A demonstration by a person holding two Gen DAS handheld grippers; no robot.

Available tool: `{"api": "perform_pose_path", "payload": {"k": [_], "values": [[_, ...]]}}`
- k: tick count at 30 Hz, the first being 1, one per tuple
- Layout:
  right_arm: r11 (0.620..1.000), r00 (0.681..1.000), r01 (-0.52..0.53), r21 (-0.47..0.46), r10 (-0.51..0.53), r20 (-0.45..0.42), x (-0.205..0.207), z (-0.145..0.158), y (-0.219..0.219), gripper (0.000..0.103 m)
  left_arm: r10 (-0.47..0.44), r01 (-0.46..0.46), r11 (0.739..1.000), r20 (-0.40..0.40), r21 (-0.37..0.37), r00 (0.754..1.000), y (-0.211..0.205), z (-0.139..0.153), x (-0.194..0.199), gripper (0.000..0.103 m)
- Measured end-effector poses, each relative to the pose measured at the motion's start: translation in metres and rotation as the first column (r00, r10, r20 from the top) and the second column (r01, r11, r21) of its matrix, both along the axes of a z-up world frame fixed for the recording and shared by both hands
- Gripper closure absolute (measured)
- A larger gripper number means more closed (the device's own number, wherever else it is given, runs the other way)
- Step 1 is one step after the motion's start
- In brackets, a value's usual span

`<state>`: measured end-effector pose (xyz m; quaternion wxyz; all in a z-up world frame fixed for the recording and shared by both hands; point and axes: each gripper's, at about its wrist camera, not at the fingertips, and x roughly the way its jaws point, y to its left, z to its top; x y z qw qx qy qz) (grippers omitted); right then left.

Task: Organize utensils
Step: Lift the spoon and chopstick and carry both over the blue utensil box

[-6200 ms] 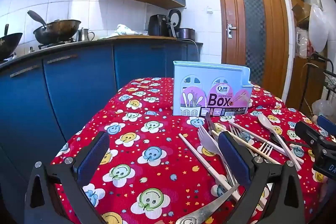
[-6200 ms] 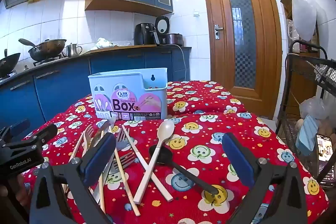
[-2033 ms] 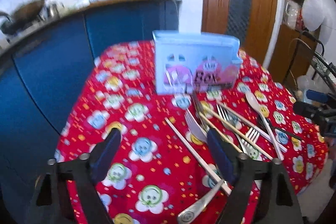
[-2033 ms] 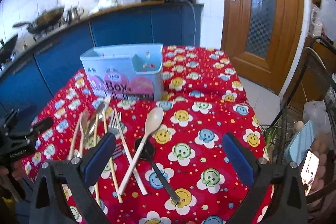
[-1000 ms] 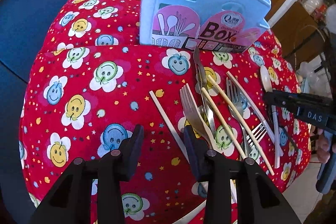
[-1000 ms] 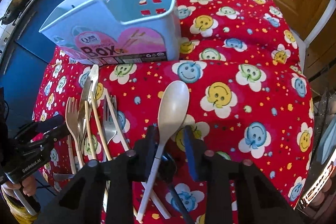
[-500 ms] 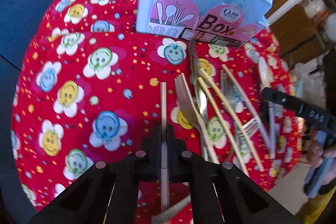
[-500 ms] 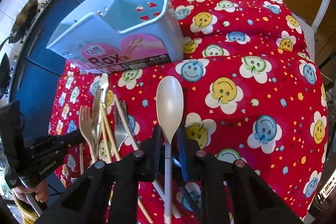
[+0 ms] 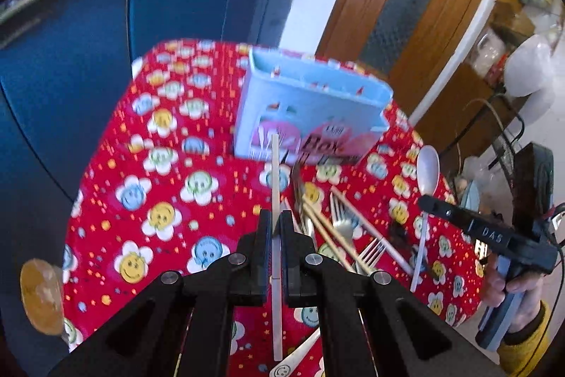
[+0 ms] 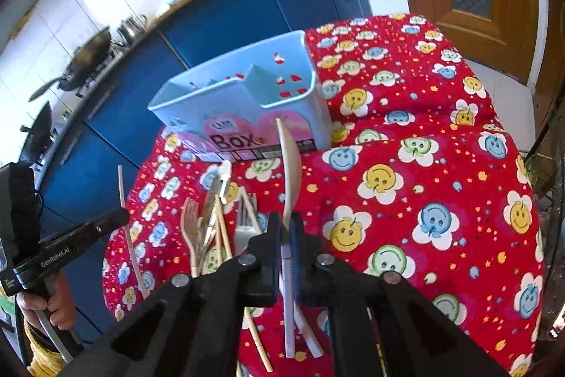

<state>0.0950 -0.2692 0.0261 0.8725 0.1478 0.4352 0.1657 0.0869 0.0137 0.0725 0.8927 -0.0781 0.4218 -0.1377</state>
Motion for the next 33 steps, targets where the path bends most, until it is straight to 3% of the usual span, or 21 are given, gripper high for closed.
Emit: {"api": "perform_pose_path", "payload": {"k": [9,16,27,33], "values": [[0.999,0.980,0.029,0.026,-0.033,0.197,-0.028,0.023,0.006,0.096,0.029,-0.017,0.997,0.164,-0.074,0.986,0.008,0.026,-0.016,0.099],[0.997,0.929,0.069,0.022,-0.072,0.364,-0.045,0.049,0.004,0.096,0.061,-0.039,0.996,0.301,-0.079,0.952,0.011,0.054,-0.021,0.099],[0.996,0.871,0.086,-0.019,-0.066,0.487,-0.046,0.074,0.011,0.096,0.126,-0.076,0.986,0.372,-0.148,0.920,0.013,0.090,0.008,0.099],[0.996,0.856,0.092,-0.014,-0.072,0.512,-0.035,0.080,0.008,0.096,0.152,-0.088,0.983,0.454,-0.159,0.878,0.006,0.112,0.026,0.099]]}}
